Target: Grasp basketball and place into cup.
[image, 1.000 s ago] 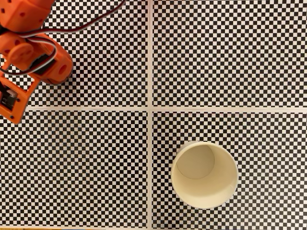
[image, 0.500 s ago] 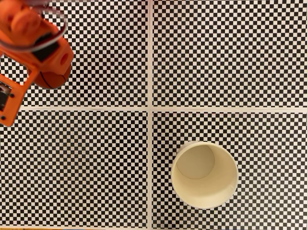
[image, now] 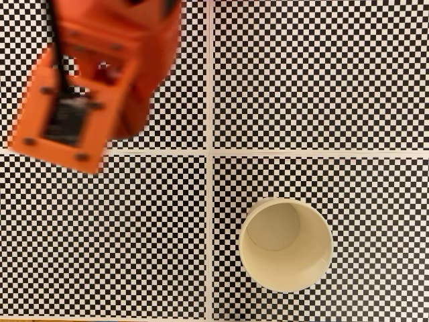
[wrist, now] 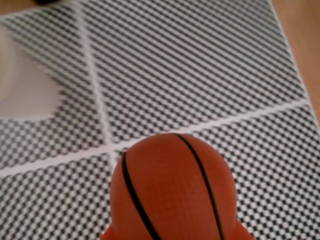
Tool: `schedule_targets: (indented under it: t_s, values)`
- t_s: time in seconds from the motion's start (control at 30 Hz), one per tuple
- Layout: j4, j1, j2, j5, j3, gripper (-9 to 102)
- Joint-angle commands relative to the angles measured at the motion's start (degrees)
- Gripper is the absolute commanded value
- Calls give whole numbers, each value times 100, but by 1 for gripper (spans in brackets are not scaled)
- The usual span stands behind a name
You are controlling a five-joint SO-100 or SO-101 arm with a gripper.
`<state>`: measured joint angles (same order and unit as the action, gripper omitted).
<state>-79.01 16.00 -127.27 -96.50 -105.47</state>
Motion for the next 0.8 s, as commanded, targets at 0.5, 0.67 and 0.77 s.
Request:
schedule_targets:
  t_s: [0.5,0.67,0.77]
  values:
    - [-26,-2268,53,1107,1389,3]
    - [53,-2698,475,1301,1925,5]
    - [62,-2839,879,1283,2268,5]
